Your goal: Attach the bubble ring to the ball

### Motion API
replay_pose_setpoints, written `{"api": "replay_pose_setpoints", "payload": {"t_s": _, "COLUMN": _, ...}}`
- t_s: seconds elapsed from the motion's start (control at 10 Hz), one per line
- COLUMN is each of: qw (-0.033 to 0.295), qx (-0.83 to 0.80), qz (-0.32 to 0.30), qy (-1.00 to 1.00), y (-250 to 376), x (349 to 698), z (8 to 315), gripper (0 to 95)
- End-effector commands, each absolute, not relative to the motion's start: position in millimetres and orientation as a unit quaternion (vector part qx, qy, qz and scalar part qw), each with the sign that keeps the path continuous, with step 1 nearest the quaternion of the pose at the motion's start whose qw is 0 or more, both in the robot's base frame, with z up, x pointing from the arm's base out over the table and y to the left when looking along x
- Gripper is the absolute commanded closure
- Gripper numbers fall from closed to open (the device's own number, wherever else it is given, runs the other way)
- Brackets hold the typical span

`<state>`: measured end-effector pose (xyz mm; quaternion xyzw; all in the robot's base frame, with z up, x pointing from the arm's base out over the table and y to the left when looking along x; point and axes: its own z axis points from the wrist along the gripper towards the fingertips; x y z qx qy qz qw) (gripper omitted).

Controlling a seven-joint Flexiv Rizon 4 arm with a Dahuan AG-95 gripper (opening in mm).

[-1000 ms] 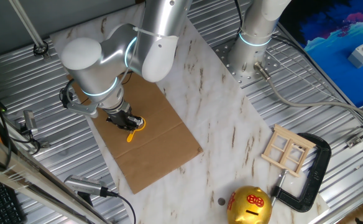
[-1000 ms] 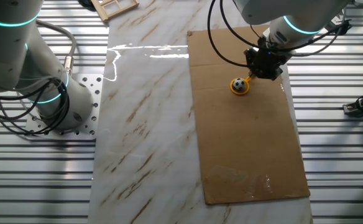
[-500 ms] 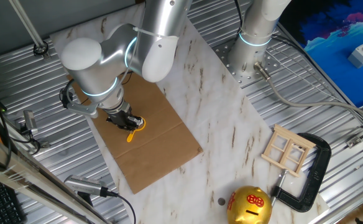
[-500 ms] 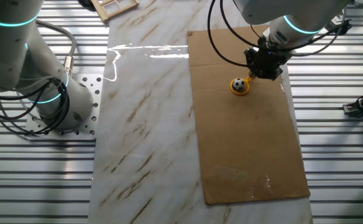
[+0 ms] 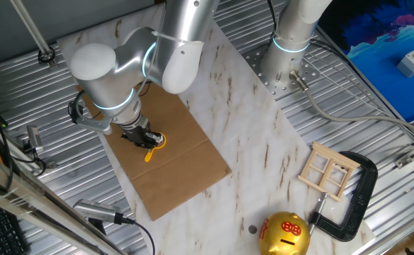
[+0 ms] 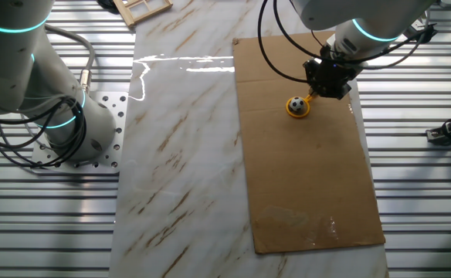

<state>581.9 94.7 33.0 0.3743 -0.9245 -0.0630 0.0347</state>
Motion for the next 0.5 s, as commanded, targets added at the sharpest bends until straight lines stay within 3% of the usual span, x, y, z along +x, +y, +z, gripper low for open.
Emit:
{"api": "replay_pose_setpoints", "payload": {"t_s": 0.1, "qw": 0.035, "qx": 0.375, "qz": -0.063, "qy": -0.924, "y": 94.5, "x": 582.2, "z": 32.8, "gripper": 95.0}}
{"api": "replay_pose_setpoints", "payload": {"t_s": 0.5, "qw": 0.034, "qx": 0.372, "qz": -0.063, "qy": -0.925, "y": 94.5, "x": 582.2, "z": 32.8, "gripper": 95.0}}
